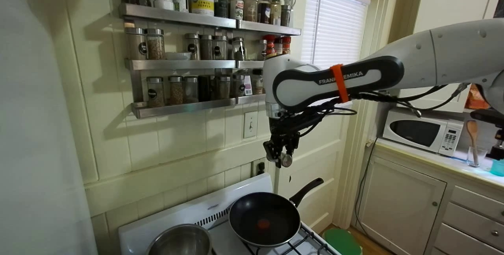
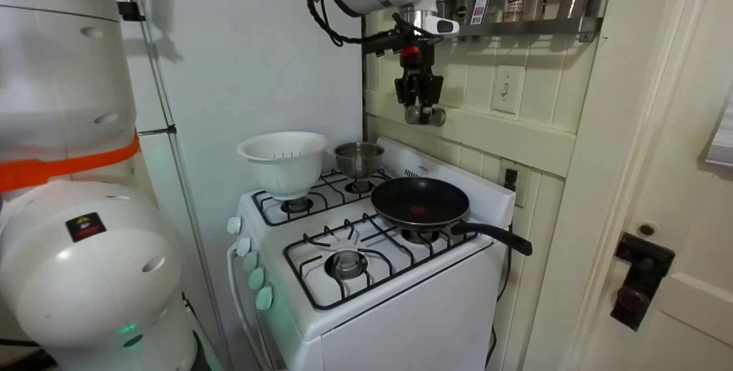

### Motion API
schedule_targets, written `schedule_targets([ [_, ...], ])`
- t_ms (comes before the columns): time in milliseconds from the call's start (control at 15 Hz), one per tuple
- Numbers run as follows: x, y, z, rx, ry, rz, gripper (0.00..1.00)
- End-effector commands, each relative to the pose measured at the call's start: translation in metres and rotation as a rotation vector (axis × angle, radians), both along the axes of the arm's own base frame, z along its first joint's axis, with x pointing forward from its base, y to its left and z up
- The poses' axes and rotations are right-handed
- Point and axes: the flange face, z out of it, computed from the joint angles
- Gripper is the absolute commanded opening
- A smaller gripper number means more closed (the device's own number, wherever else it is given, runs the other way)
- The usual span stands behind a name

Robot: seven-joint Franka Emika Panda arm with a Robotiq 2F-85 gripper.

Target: Put some of the contents jar on the pan

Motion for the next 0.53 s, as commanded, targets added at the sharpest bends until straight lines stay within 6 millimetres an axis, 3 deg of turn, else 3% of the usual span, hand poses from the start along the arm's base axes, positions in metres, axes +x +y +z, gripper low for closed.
schedule_targets([
  [0, -0.036, 0.005, 0.044, -0.034, -0.184, 0.068, 0.23],
  [467, -0.053, 0.004, 0.128, -0.056, -0.586, 0.136, 0.23],
])
